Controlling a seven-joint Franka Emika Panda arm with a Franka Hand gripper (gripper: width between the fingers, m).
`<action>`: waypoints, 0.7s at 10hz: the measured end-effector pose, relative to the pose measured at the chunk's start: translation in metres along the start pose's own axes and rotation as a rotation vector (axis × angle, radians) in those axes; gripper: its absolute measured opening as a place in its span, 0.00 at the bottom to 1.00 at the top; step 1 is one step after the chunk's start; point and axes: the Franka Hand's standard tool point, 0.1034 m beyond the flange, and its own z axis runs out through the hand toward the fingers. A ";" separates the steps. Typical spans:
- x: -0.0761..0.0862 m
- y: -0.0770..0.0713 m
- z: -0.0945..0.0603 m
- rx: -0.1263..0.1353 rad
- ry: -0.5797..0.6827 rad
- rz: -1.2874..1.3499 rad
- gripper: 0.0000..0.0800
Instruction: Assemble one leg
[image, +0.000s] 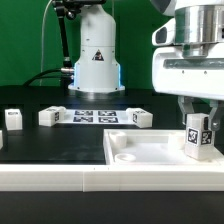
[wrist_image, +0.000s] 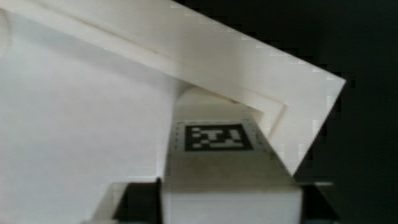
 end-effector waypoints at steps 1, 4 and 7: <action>0.000 0.000 0.000 0.000 0.000 -0.021 0.59; 0.000 0.000 0.000 -0.001 0.001 -0.190 0.80; -0.001 0.000 0.000 -0.001 0.001 -0.473 0.81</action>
Offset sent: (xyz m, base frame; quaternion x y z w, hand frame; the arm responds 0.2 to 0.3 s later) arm 0.0010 0.0000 0.0015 -0.0203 0.0053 -0.1896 0.9816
